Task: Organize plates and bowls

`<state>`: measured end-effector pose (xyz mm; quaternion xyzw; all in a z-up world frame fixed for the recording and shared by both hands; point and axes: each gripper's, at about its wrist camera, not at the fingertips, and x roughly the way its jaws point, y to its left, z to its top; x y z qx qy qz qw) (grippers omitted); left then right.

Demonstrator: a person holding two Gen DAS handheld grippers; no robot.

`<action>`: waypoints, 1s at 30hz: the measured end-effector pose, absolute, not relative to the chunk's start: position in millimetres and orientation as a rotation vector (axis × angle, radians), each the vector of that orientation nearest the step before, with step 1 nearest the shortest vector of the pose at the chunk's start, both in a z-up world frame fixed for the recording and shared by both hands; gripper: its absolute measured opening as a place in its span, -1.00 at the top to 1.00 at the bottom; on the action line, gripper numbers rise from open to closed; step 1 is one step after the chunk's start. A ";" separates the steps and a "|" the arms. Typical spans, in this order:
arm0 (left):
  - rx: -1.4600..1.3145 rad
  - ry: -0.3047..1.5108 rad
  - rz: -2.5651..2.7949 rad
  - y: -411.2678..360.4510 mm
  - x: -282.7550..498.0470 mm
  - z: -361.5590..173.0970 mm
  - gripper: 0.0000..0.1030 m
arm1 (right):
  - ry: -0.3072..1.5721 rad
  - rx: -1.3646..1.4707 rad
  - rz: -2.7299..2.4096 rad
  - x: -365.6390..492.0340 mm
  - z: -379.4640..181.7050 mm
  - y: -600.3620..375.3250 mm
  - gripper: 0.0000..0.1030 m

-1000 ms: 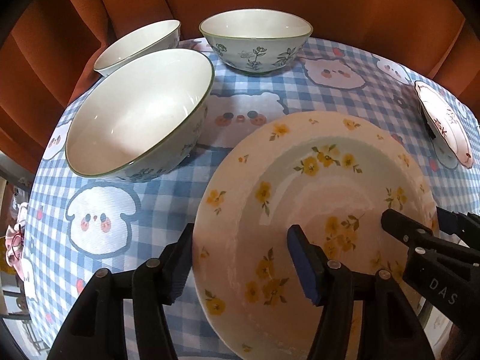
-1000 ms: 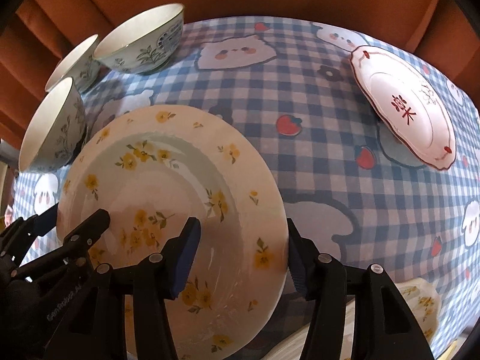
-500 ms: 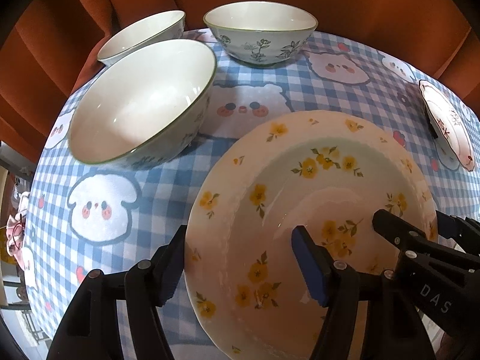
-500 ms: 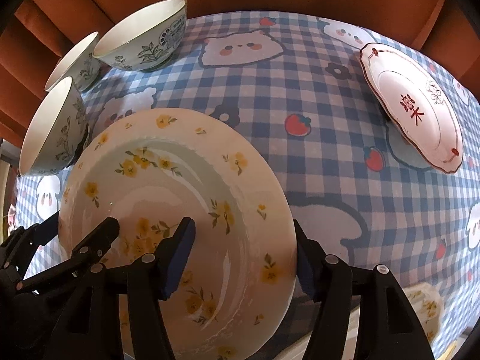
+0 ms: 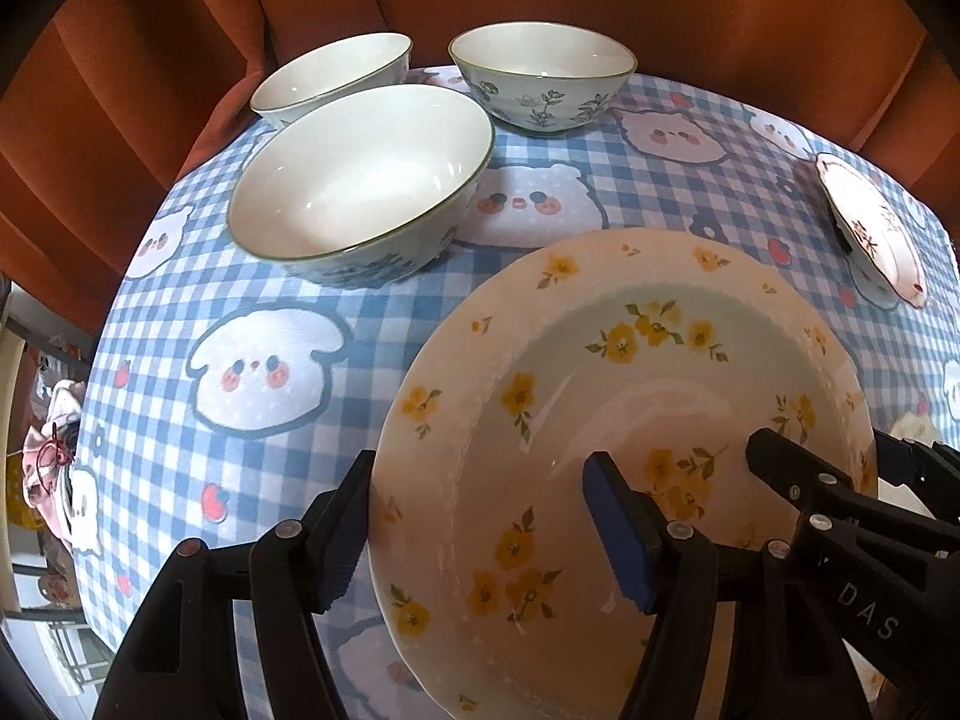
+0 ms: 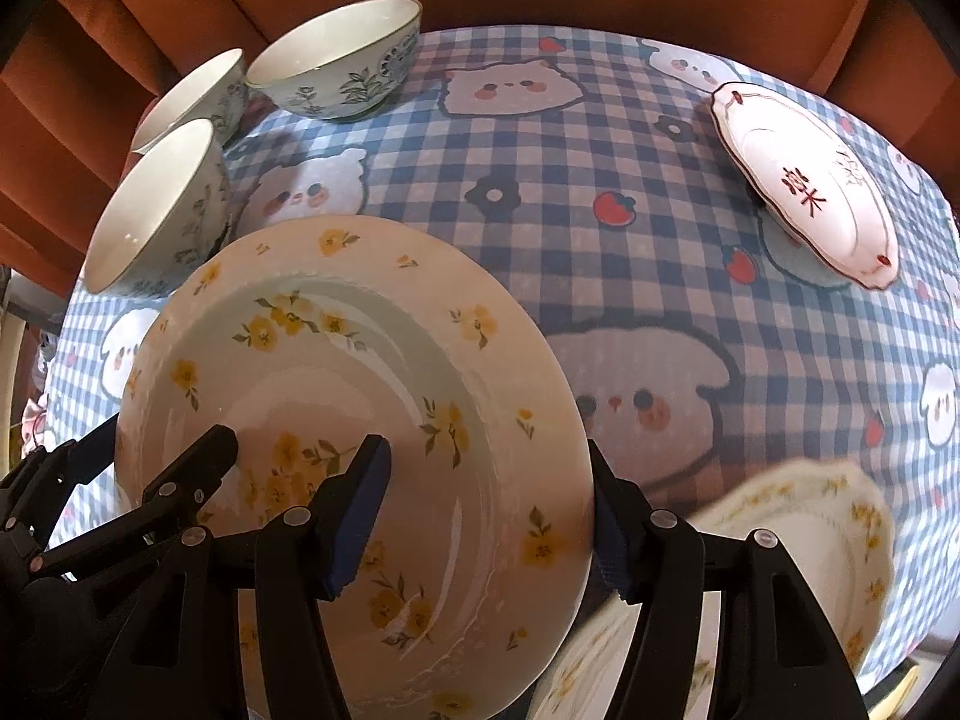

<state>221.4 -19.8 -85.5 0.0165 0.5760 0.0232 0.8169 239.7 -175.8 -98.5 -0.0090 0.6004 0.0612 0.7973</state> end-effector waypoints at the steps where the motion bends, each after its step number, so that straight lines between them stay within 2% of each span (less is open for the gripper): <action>1: 0.038 1.227 0.044 -18.6 219.1 -83.8 -0.33 | 1.287 -0.018 0.127 235.7 -97.0 -174.9 -0.28; 13: 0.076 1.195 -0.069 -16.1 190.0 -60.9 -0.33 | 1.246 0.030 0.032 189.8 -71.6 -173.9 -0.28; 30: 0.100 1.140 -0.116 -70.3 163.0 -46.1 -0.33 | 1.191 0.069 -0.035 155.3 -49.0 -222.9 -0.28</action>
